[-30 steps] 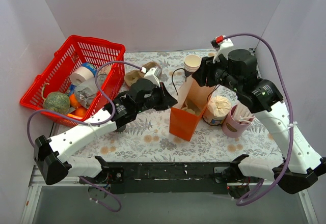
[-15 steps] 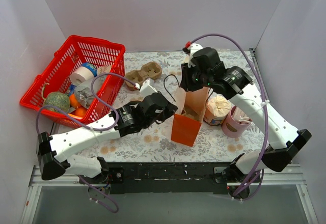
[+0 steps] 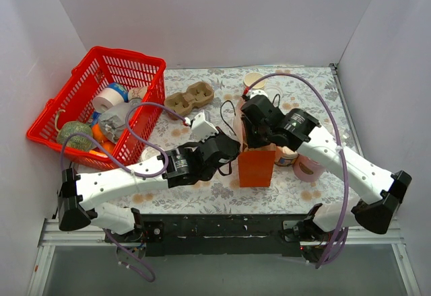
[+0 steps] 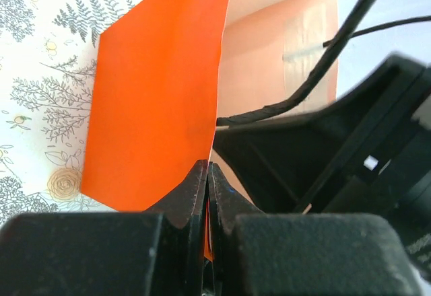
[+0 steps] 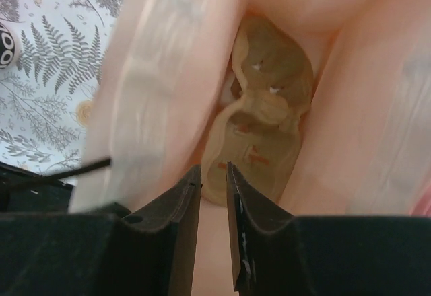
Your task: Pack the takeout coffee
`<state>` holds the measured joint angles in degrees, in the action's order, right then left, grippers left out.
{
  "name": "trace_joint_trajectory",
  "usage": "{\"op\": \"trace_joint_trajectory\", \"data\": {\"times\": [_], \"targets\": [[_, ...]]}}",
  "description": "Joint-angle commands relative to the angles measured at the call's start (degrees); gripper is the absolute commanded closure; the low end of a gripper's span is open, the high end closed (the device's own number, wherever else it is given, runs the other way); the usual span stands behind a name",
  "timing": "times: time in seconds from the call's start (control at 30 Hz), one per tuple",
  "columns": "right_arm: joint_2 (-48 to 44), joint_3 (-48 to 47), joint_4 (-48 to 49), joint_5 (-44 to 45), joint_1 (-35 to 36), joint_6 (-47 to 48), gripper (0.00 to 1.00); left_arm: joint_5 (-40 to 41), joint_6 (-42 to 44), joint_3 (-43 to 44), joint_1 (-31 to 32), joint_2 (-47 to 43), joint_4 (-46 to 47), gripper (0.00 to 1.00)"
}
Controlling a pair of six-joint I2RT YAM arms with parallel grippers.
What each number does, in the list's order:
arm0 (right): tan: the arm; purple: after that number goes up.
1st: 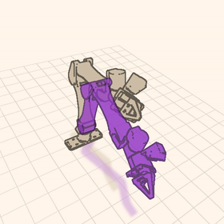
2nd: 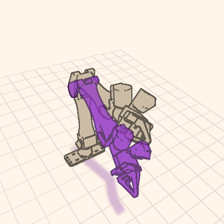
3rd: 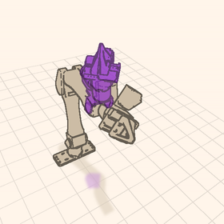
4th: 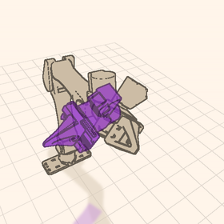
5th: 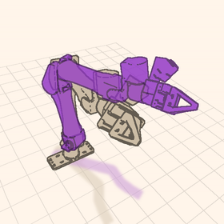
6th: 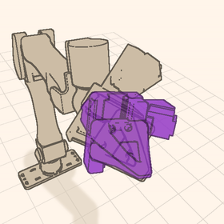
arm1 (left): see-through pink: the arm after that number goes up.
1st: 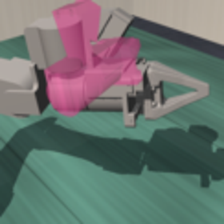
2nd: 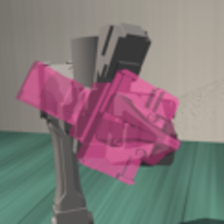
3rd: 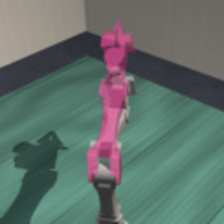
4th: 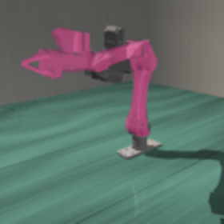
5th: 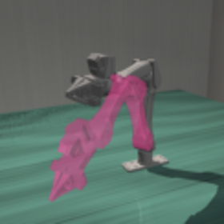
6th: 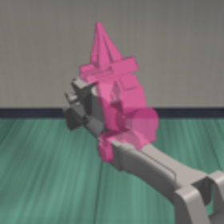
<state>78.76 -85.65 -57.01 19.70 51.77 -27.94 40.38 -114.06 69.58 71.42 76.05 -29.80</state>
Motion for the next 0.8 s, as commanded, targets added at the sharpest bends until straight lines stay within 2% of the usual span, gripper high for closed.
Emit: {"op": "trace_joint_trajectory", "data": {"times": [0.0,0.1,0.23,0.4,0.6,0.77], "targets": [[-7.0,4.7,6.1,1.3,0.1,-3.9,0.73,3.8,-6.6,-0.7,0.3,-0.7,0.4,1.00],[-6.0,5.2,3.9,1.0,0.0,-3.8,0.76,4.5,-6.9,-1.5,0.7,-1.6,1.0,1.00],[-3.3,8.4,5.3,-7.2,0.0,-2.2,0.77,4.7,-5.2,-2.6,1.3,-2.6,3.5,1.00],[-0.1,8.5,2.4,-6.7,-0.4,-1.5,0.80,4.4,-0.7,-2.5,2.1,-2.5,6.2,1.00],[-0.4,16.0,7.0,-18.8,-4.6,0.0,0.80,4.8,1.7,-1.9,3.2,-1.4,7.9,1.00],[-0.4,17.6,6.5,-17.4,-6.1,0.0,0.80,5.1,3.1,-2.3,3.7,-1.9,8.7,1.00]]}}
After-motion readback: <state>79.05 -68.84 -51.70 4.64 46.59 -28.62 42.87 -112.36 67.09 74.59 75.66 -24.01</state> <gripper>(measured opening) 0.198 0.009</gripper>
